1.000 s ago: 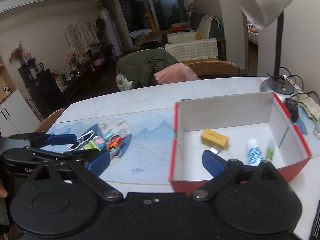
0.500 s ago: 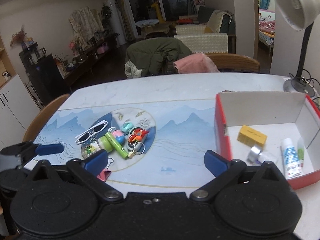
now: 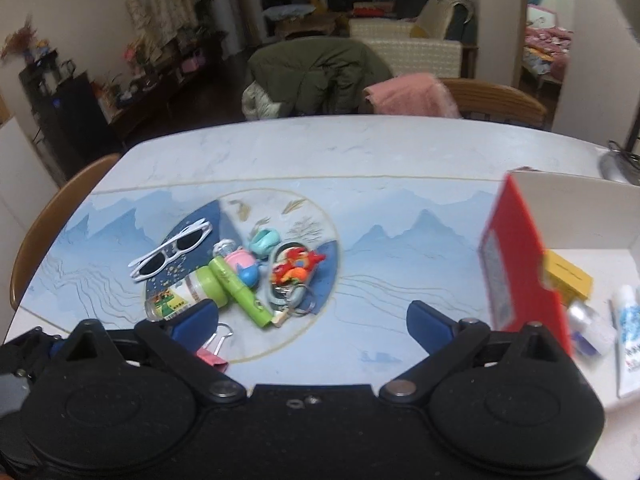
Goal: Organize rigid objects
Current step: 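Withdraw both grippers from the shoebox back toward the mat, then grasp the pink binder clip with the left gripper while the right grasps the keychain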
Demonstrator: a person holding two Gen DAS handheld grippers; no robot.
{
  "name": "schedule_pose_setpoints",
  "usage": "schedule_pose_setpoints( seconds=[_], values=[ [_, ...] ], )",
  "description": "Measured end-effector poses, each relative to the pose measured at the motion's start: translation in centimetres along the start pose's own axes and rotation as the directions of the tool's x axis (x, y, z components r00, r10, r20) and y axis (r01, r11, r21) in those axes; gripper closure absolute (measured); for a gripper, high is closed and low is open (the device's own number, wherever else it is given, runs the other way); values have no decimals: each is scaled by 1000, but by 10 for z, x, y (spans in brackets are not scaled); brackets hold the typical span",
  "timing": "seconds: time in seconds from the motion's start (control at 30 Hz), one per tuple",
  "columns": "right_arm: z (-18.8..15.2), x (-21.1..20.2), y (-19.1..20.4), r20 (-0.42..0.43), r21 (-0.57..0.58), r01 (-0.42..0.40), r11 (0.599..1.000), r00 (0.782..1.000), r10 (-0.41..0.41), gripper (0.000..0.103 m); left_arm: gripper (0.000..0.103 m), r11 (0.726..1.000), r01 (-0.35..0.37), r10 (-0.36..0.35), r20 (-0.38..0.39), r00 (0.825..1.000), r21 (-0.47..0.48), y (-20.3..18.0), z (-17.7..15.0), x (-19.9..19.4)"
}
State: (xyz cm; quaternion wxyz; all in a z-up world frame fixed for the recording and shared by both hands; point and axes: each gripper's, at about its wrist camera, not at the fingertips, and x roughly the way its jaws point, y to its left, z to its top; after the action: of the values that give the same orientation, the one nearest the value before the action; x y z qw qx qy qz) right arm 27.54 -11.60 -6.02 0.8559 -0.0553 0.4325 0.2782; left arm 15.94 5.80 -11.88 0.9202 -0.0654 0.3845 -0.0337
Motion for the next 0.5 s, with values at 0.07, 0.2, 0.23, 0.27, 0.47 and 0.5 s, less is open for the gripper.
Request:
schedule_pose_setpoints(
  seconds=[0.07, 0.2, 0.23, 0.27, 0.47, 0.5],
  values=[
    [5, 11, 5, -8, -19, 12, 1000, 1000, -12, 8, 0, 1000, -10, 10, -8, 1000, 19, 0, -3, 7],
    [14, 32, 13, -29, -48, 17, 999, 999, -19, 13, 0, 998, -23, 24, -31, 999, 52, -2, -7, 23],
    [16, 38, 15, -34, -59, 23, 998, 999, -25, 14, 0, 998, -25, 27, -33, 999, 57, -2, -8, 27],
    [17, 43, 17, -39, -72, 28, 997, 999, -31, 15, 0, 998, -28, 30, -33, 999, 63, -2, -9, 30],
    [23, 77, 25, -91, -131, 36, 991, 995, -48, 26, 1, 996, -34, 38, -49, 998, 81, -3, -11, 48],
    [23, 83, 25, -97, -136, 40, 990, 994, -54, 26, 1, 996, -34, 38, -49, 998, 79, -3, -10, 50]
  ],
)
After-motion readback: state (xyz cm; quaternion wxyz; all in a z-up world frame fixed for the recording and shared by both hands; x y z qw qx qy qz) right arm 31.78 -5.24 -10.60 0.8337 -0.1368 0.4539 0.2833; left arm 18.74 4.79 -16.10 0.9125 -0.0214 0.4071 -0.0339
